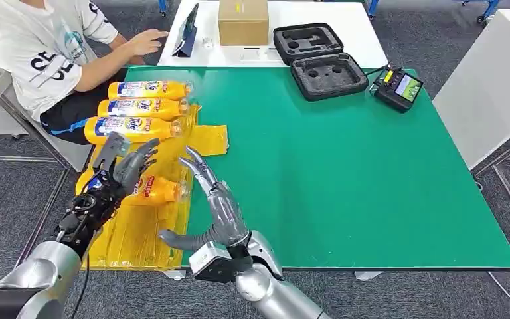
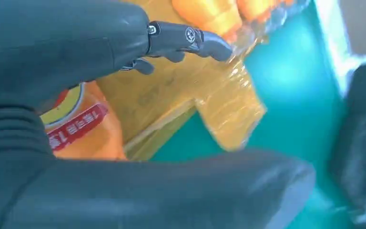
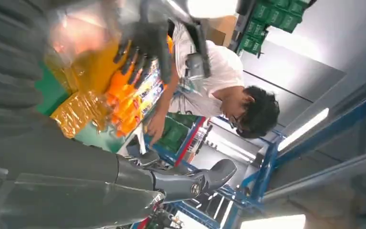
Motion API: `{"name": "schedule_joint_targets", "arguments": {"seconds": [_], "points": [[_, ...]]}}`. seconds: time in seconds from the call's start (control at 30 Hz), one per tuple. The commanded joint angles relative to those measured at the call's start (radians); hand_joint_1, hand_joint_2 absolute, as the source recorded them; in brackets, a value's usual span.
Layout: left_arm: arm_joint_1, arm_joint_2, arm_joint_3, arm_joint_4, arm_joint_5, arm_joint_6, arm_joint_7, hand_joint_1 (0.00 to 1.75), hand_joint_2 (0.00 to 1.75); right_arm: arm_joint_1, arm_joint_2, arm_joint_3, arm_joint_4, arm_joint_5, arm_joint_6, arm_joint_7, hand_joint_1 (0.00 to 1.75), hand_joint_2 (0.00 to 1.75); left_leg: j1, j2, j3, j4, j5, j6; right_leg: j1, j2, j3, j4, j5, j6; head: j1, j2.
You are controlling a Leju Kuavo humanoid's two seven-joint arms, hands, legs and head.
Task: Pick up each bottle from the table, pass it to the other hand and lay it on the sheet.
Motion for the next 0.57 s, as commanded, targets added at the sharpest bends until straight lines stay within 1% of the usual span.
{"name": "schedule_joint_targets", "arguments": {"seconds": [0.03,0.07,0.1,0.13,0.17,0.2,0.23,0.27,0.3,0.33,0.47,0.53,0.57], "points": [[-0.012,-0.035,-0.002,-0.144,-0.097,0.632,-0.308,0.0,0.0,-0.056,0.023,-0.036,0.101,0.013,0.03,0.008,0.0,1.75,0.001,-0.002,0.001,0.001,-0.001,0.0,0.001,-0.001,0.001,0.0,-0.001,0.0,0.0,0.0],[0.046,-0.032,-0.016,-0.293,-0.129,0.76,-0.308,0.0,0.0,-0.058,0.025,-0.03,0.1,0.014,0.037,0.009,0.0,1.75,0.001,-0.001,-0.001,0.0,0.0,0.0,0.001,-0.001,0.0,0.0,-0.001,0.0,0.0,0.0],[0.069,-0.016,-0.034,-0.348,-0.147,0.796,-0.308,0.0,0.0,-0.057,0.027,-0.027,0.1,0.018,0.032,0.012,0.0,1.75,0.001,-0.002,0.001,0.001,-0.001,0.0,0.001,0.0,0.001,0.001,-0.001,0.0,0.0,0.0],[0.069,-0.016,-0.034,-0.348,-0.147,0.796,-0.308,0.0,0.0,-0.057,0.027,-0.027,0.1,0.018,0.032,0.012,0.0,1.75,0.001,0.001,-0.002,0.0,0.0,0.0,0.001,0.001,-0.002,0.0,0.0,0.0,0.0,0.0],[0.121,-0.005,-0.048,-0.471,-0.168,0.902,-0.308,0.0,1.75,-0.053,0.025,-0.022,0.095,0.027,0.019,0.007,0.0,1.75,0.0,0.0,0.002,0.0,-0.002,0.0,0.0,0.002,0.001,0.0,-0.002,0.0,0.0,0.0],[0.165,0.005,-0.055,-0.556,-0.159,0.96,-0.308,0.0,1.75,-0.047,0.023,-0.02,0.088,0.027,0.005,0.0,0.0,1.75,0.0,0.001,0.0,0.0,-0.002,0.0,0.0,0.002,0.0,0.0,-0.001,0.0,0.0,0.0],[0.186,0.003,-0.047,-0.603,-0.159,0.987,-0.308,0.0,1.75,-0.042,0.02,-0.015,0.07,0.027,-0.022,0.0,0.0,1.75,0.0,0.002,0.001,-0.001,-0.002,0.0,0.001,0.003,0.0,-0.001,-0.001,0.0,0.0,0.0],[0.197,-0.001,-0.038,-0.621,-0.155,0.987,-0.308,0.0,1.75,-0.039,0.017,-0.011,0.063,0.024,-0.031,0.0,0.0,1.75,0.001,0.002,0.001,-0.001,-0.002,0.0,0.001,0.003,0.0,-0.001,-0.001,0.0,0.0,0.0],[0.229,-0.025,0.01,-0.685,-0.17,0.987,-0.308,0.0,1.75,-0.031,0.009,-0.004,0.029,0.006,-0.062,0.0,0.0,1.75,0.0,0.002,0.003,-0.001,-0.003,0.0,0.0,0.003,0.002,-0.001,-0.002,0.0,0.0,0.0],[0.229,-0.025,0.01,-0.685,-0.17,0.987,-0.308,0.0,1.75,-0.031,0.009,-0.004,0.029,0.006,-0.062,0.0,0.0,1.75,0.0,0.001,-0.001,0.0,-0.001,0.0,0.0,0.002,-0.001,0.0,-0.001,0.0,0.0,0.0],[0.229,-0.025,0.01,-0.685,-0.17,0.987,-0.308,0.0,1.75,-0.031,0.009,-0.004,0.029,0.006,-0.062,0.0,0.0,1.75,0.001,0.001,0.001,0.0,-0.003,0.0,0.001,0.002,0.001,0.0,-0.002,0.0,0.0,0.0],[0.229,-0.025,0.01,-0.685,-0.17,0.987,-0.308,0.0,1.75,-0.031,0.009,-0.004,0.029,0.006,-0.062,0.0,0.0,1.75,0.0,0.0,-0.001,0.0,-0.001,0.0,0.0,0.001,-0.001,0.0,-0.001,0.0,0.0,0.0],[0.249,-0.047,0.037,-0.737,-0.172,0.987,-0.308,0.0,1.75,-0.023,-0.002,0.005,-0.003,-0.016,-0.098,0.0,0.0,1.75,0.0,0.0,-0.002,0.0,-0.001,0.0,0.0,0.001,-0.002,-0.001,-0.001,0.0,0.0,0.0]]}}
